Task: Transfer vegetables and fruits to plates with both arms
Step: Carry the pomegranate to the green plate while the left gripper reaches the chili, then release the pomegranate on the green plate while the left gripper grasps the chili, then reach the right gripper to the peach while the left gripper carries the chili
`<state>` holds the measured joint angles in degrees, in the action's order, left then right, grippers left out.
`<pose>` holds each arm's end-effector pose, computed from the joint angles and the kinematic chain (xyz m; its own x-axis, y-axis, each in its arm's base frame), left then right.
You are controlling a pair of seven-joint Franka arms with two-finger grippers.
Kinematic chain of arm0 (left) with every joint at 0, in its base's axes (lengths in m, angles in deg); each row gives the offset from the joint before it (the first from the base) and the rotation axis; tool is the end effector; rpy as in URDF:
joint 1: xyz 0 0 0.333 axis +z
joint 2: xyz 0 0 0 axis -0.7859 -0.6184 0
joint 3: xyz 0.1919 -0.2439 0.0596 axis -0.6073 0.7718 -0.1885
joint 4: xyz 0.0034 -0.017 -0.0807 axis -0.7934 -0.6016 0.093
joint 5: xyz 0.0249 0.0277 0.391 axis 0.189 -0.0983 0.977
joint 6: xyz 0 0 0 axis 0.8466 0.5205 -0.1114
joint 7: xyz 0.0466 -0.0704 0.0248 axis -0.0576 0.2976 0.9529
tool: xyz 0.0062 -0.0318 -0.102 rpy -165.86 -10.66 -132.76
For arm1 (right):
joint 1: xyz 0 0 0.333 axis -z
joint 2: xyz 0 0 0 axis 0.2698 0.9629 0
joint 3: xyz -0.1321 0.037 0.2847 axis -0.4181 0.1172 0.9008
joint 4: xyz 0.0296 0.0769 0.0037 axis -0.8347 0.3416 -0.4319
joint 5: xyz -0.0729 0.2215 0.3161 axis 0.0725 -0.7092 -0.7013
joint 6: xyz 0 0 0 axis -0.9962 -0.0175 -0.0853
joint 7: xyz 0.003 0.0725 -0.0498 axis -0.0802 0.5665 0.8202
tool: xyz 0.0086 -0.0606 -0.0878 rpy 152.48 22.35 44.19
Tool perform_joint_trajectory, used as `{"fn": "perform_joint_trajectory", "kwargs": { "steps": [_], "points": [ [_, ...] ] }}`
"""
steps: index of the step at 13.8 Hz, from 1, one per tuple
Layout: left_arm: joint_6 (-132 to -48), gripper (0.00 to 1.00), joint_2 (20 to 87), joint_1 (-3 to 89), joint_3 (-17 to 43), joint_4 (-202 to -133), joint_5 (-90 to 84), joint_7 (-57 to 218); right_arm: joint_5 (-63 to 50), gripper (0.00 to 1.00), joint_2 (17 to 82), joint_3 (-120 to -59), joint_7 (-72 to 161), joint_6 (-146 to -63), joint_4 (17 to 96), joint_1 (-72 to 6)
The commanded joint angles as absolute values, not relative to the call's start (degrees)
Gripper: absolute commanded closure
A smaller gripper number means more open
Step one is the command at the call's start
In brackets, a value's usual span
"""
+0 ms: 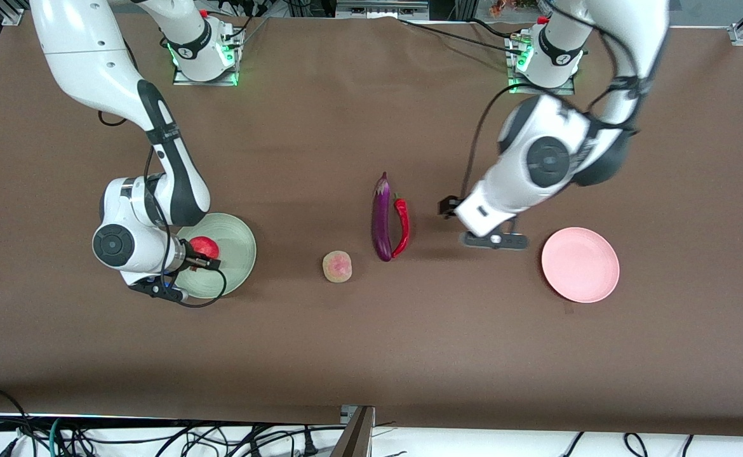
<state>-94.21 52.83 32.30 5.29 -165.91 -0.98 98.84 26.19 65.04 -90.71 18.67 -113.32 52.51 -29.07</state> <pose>0.5739 -0.3267 0.3257 0.9922 -0.0220 -0.1230 -0.0047 -0.9903 0.1388 0.6623 0.0892 0.2020 0.9505 -0.2753 -0.1438 -0.2666 -0.9607 0.0771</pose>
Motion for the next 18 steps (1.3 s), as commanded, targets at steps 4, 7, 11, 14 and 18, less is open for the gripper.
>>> {"fn": "perform_joint_trajectory", "kwargs": {
  "steps": [4, 7, 11, 14, 18],
  "points": [
    [-105.51, 0.09, 41.18, 24.83, 4.32, -164.75, -0.93, 106.27, 25.93, 0.01, 60.11, -89.76, 17.71, -104.59, 48.54, -28.66],
    [-109.22, 0.16, 38.54, 23.59, 4.23, -164.75, -0.93, 107.08, 25.75, 0.01, 60.54, -89.06, 10.86, -98.59, 40.81, -31.02],
    [-109.13, 0.7, 37.21, 23.5, 4.15, -164.75, -0.93, 107.08, 24.17, 0.01, 64.12, -86.6, 0.33, -102.61, 35.02, -35.51],
    [-108.44, 1.0, 37.47, 24.11, 4.15, -164.75, -0.93, 107.87, 23.3, 0.01, 68.35, -83.88, -14.69, -104.54, 30.07, -38.41],
    [-96.68, 1.0, 43.78, 27.36, -0.41, -163.96, -0.84, 107.25, 19.61, 0.01, 72.31, -82.38, -28.51, -115.53, 30.15, -41.93]
  ]
}}
